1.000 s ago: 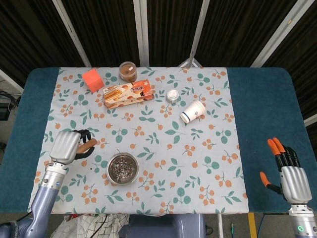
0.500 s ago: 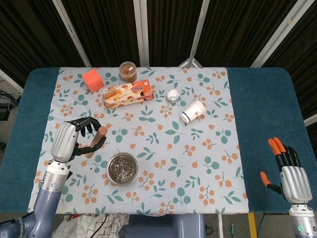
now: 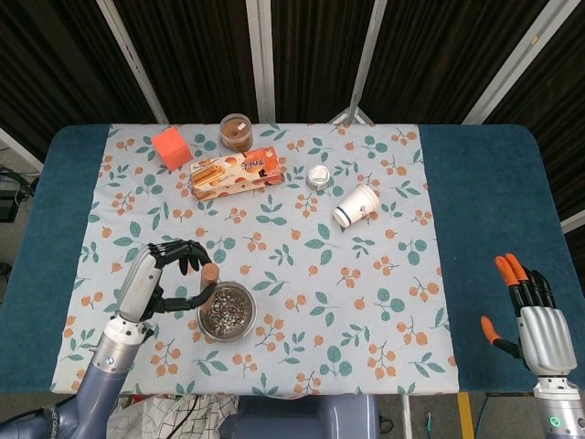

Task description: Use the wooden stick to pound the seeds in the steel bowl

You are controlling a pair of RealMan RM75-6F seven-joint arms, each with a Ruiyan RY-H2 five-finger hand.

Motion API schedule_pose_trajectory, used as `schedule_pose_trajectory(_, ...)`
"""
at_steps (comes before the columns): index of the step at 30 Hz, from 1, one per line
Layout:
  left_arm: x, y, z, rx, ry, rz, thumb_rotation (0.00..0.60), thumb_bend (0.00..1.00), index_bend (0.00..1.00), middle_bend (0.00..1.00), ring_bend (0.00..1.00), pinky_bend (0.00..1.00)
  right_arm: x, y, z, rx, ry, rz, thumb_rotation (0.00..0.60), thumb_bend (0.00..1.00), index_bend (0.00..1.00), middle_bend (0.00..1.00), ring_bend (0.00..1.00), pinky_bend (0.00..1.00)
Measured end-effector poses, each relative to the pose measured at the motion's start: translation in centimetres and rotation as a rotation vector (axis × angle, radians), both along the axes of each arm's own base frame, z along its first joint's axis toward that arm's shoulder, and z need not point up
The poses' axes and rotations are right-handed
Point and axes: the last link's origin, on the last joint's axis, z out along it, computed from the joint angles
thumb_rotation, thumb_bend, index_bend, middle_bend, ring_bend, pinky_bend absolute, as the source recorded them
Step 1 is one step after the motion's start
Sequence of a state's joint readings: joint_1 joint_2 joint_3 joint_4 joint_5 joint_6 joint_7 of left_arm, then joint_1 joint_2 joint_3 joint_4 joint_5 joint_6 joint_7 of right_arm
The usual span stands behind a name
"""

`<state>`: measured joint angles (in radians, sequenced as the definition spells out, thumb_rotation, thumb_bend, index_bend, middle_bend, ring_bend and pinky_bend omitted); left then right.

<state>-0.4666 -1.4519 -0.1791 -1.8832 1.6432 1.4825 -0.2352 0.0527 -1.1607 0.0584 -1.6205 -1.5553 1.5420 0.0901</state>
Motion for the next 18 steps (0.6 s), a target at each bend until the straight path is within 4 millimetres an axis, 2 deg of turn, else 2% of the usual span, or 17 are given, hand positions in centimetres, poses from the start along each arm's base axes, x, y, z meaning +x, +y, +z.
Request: schedule_pose_trajectory(18, -0.5, 1.0, -4.5, -0.05, -0.008, -0.084, 0.6, 0.85, 0.66, 0.73, 0.59, 0.68, -0.2, -0.4, -0.1, 0.004, -0.002, -0.01, 0.6, 0.37, 0.0, 0.0, 0.0, 0.0)
